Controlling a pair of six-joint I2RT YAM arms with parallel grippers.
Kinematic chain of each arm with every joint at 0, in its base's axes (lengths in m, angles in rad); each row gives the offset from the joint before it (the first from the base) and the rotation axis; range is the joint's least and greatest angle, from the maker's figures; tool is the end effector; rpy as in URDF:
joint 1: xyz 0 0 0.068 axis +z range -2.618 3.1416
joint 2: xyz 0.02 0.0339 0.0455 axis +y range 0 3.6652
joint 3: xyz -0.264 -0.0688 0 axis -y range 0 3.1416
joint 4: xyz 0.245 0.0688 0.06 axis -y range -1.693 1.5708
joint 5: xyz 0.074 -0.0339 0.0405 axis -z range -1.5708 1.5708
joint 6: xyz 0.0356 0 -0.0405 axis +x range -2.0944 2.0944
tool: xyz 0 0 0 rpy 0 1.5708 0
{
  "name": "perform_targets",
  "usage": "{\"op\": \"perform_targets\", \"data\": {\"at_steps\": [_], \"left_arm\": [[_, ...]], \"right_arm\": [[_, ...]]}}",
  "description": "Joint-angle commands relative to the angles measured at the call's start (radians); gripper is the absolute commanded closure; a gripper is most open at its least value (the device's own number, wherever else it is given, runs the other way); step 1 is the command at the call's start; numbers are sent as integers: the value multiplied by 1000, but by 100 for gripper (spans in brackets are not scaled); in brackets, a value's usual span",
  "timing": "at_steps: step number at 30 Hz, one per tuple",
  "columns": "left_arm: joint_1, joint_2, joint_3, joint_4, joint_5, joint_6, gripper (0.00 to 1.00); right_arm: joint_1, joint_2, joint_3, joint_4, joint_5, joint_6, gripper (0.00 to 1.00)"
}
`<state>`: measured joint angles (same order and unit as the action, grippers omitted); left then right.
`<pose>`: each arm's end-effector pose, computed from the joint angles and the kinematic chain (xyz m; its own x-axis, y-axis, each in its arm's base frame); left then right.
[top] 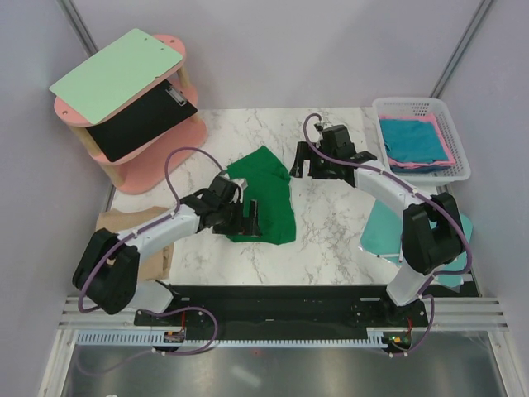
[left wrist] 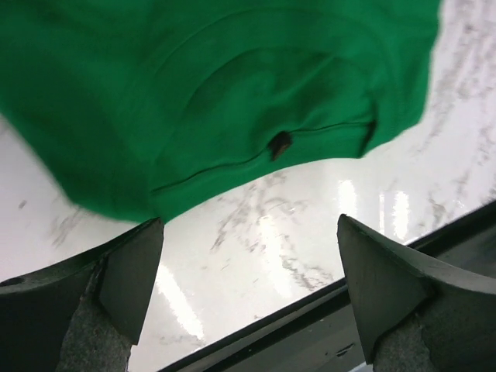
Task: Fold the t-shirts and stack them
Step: Flatten out the tshirt
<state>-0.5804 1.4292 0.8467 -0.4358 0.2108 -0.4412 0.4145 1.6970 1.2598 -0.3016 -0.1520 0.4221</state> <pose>0.2279 -0.1584 0.1976 -0.9119 0.0986 -0.3985 0.2639 0.8843 -0.3852 0.3468 0.1585 0.2525 -0.7673 0.1048 -0.6326 -0.2041 0.8953 0.3959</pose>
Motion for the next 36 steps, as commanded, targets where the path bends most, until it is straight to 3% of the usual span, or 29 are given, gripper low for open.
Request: {"op": "perform_targets", "data": {"at_steps": [1,7,19,20,23,24,25,30,36], "left_arm": [[-1,-172,-87,22,-209,-157,0],[5,-319,-181,29,-340,-228,0],[19,-29,-164,144,-278,-248,3],[19,-21,-163,150,-278,-248,7],[19,17,-143,173,-266,-229,48],[19,28,-133,175,-261,-225,91],[19,42,-109,175,-242,-218,98],[16,-18,0,163,-143,-150,98],[11,-72,372,68,-47,-96,98]], "right_arm": [[-9,-49,-10,5,8,-20,2],[-13,-36,-33,7,-11,-19,2],[-20,-59,-63,4,-11,-28,2],[-22,-62,-71,4,-11,-31,2],[-28,-72,-83,2,-3,-36,2],[-31,-76,-88,2,0,-36,2],[-36,-77,-91,2,2,-37,2],[-86,-94,-106,-28,115,-28,2],[-255,-115,-149,-34,255,55,2]]}}
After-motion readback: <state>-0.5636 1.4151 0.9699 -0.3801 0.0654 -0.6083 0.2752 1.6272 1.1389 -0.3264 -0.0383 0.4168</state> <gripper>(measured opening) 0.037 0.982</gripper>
